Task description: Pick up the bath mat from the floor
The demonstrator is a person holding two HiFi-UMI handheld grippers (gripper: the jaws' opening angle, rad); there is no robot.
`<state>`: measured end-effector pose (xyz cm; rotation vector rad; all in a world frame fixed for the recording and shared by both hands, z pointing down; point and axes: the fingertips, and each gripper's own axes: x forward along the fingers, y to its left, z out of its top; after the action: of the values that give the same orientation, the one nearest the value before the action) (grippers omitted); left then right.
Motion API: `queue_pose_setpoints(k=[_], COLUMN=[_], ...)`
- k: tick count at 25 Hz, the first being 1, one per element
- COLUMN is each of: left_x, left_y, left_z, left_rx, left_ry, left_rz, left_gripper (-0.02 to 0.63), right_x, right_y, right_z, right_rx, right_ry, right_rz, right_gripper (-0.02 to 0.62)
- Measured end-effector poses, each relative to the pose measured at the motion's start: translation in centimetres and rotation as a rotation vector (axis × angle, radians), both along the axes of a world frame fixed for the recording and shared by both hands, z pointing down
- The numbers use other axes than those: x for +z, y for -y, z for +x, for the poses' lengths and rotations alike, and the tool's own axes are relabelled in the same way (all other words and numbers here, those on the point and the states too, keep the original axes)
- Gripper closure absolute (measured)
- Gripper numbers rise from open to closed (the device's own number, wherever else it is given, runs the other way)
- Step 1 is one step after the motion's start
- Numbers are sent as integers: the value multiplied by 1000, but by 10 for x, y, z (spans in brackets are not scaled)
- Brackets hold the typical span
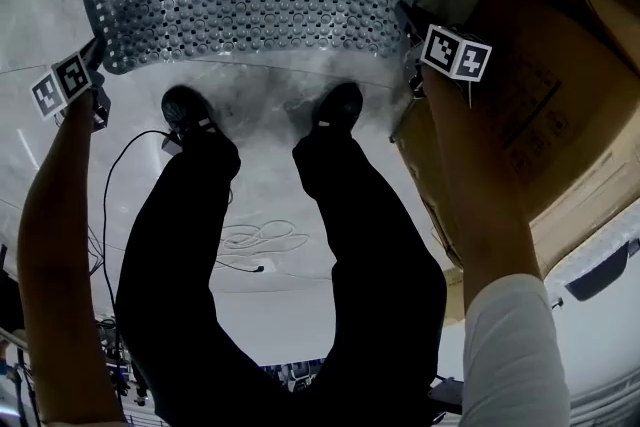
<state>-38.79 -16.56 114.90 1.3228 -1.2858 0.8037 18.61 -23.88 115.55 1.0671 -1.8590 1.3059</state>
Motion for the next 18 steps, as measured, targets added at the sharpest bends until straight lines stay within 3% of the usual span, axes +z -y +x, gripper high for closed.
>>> queue_pose_setpoints(k=[4, 10, 15, 18], left_x=[-58, -184, -310, -397], left_y=[4, 21, -19, -31], left_z=[35, 75, 119, 140], left_rx=[70, 83, -20, -35], left_ry=[-44, -136, -221, -235], left_rz=[24, 115, 133, 194], left_gripper=[592, 594, 594, 594], right_x=[-53, -171, -297, -388], right_y=[-1, 10, -16, -24], right_z=[-10, -26, -21, -14], right_rx=[9, 2, -94, -135], right_ry=[-6, 55, 84, 131], right_rz=[39, 68, 53, 90], right_gripper=[554, 555, 555, 555])
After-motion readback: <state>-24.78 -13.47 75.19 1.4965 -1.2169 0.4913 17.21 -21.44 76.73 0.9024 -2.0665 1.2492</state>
